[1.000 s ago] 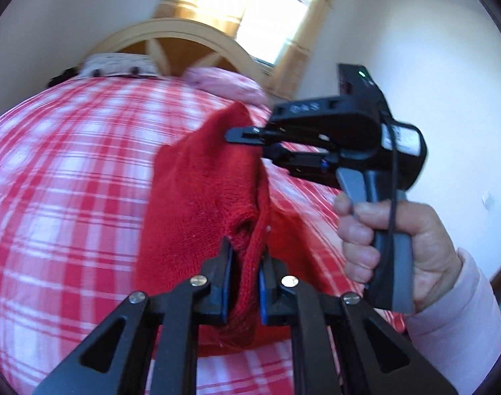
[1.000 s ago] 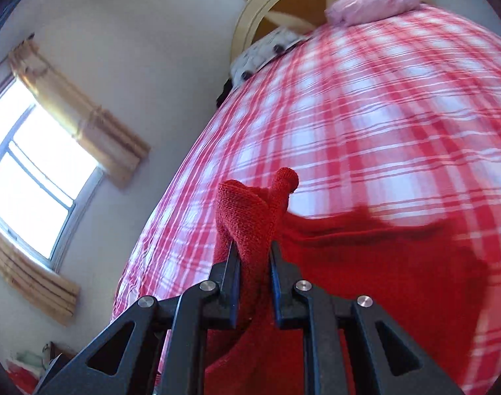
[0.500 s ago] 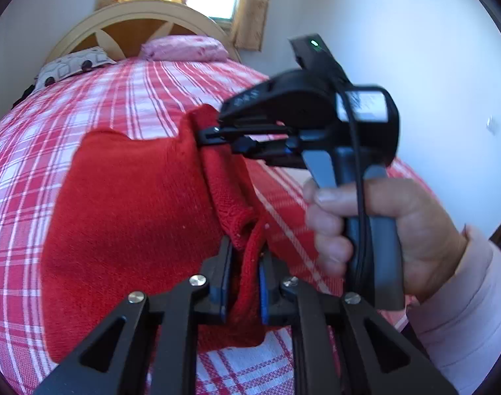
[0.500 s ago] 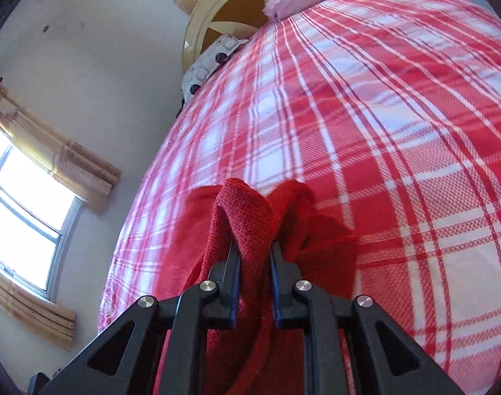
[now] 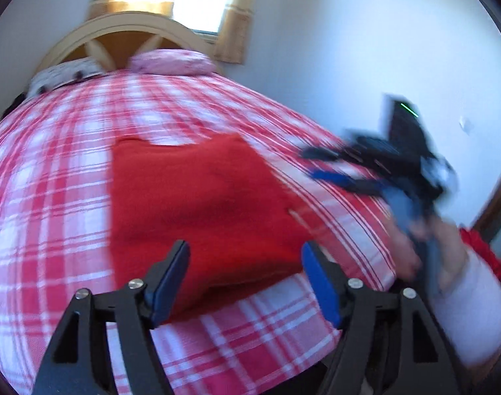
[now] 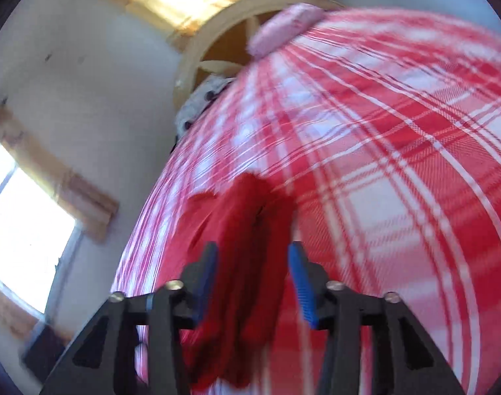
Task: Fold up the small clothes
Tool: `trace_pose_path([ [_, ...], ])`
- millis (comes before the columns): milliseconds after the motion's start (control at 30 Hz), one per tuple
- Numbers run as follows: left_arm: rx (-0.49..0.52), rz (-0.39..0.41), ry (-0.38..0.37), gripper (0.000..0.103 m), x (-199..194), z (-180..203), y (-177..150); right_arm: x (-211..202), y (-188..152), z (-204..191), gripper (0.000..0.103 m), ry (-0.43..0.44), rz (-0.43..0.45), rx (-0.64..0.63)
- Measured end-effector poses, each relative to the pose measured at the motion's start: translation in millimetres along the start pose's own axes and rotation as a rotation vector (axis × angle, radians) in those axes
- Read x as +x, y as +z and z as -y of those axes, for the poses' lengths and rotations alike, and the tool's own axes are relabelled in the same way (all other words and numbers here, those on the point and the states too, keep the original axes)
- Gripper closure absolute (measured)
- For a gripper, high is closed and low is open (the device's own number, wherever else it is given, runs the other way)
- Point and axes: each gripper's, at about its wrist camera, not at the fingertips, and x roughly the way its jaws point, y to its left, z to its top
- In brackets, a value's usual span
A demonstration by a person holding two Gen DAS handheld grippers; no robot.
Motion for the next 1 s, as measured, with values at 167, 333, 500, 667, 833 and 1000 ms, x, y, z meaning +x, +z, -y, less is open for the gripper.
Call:
trace_pose_path([
  [167,-0.123,-0.021,0.159,0.024,5.0,-44.0,2.7,-0.4,-43.1,-38.2,0.036,-0.021,-0.002,-0.111],
  [333,-0.178,-0.072,0.24,0.024,7.3,-59.8,-9.7,20.6,-70.6,-80.3,0.037,-0.205,0.008,-0.342],
  [500,-0.174,-0.073,0.265,0.024,5.5,-61.8,-7.1,37.6,-78.2,-74.3,0.065,-0.274,-0.039,-0.342],
  [667,-0.182,-0.08,0.286,0.024,8.8,-64.4,-0.8,43.9,-89.0,-69.3,0.067,-0.313,-0.057,-0.348],
  [833,-0.17,-0.092,0.294,0.024,15.4,-63.1,1.2,48.6,-87.1,-68.9,0.095,-0.366,-0.058,-0.359],
  [1000,-0.148,-0.108,0.293,0.024,20.3,-57.8,4.2,41.3,-77.5,-51.0,0.096,-0.384,-0.048,-0.266],
])
